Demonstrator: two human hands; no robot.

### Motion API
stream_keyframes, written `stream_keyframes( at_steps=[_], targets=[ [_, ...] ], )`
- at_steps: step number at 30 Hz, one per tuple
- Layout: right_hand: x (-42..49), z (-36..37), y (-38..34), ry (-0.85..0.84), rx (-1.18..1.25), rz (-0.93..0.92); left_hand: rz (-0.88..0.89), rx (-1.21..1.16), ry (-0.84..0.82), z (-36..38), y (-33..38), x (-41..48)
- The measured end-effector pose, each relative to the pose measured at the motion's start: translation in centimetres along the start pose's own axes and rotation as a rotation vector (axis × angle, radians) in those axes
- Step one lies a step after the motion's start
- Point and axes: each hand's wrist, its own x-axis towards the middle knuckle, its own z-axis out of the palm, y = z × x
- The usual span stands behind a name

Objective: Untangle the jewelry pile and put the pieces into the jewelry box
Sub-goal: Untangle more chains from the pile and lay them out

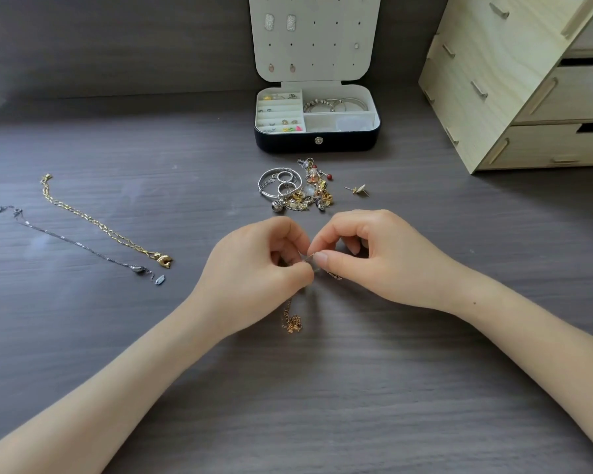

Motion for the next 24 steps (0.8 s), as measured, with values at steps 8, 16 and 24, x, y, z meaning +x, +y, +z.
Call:
stream_keyframes(
  at_steps=[8,16,24],
  targets=[
    [-0.1,-1.0,-0.1,0.064,0.013,0.009,0.017,0.087,0.031,0.2,-0.2,0.2],
    [-0.5,-1.0,-0.5,0.078,-0.234,0.013,0.011,0.089,0.049,0.2,0.0,0.0],
    [-0.8,-1.0,-0.6,0.043,-0.396,-0.017,0.005,0.081,0.044,0.1,0.0,0.0]
  ],
)
